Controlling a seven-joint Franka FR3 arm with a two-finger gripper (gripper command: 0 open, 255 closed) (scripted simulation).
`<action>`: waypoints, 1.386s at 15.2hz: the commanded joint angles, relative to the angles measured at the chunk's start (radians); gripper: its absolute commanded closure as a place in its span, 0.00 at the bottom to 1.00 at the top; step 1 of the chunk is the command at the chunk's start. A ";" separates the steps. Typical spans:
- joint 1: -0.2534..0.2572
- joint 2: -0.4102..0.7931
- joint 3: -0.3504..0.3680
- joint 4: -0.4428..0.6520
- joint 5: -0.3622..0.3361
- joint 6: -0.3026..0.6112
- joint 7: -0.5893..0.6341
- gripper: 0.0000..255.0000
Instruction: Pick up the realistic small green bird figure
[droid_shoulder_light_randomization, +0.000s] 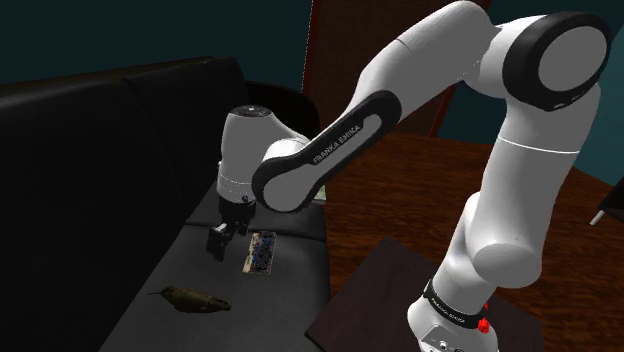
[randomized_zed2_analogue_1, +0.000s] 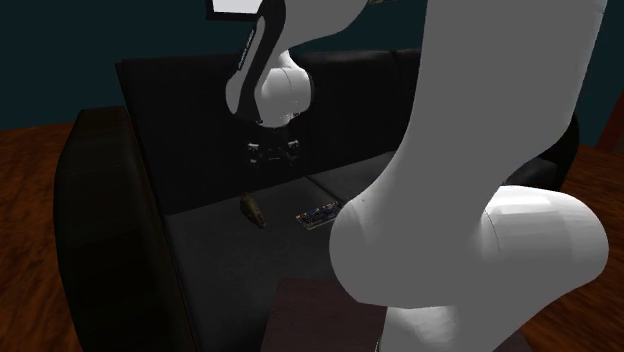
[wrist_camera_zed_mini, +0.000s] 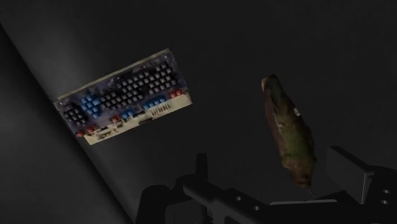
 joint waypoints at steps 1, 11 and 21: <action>0.024 0.078 -0.002 0.045 -0.067 0.028 0.055 0.00; 0.196 0.420 -0.085 0.314 -0.288 0.079 0.228 0.00; 0.221 0.489 -0.119 0.322 -0.325 0.139 0.258 1.00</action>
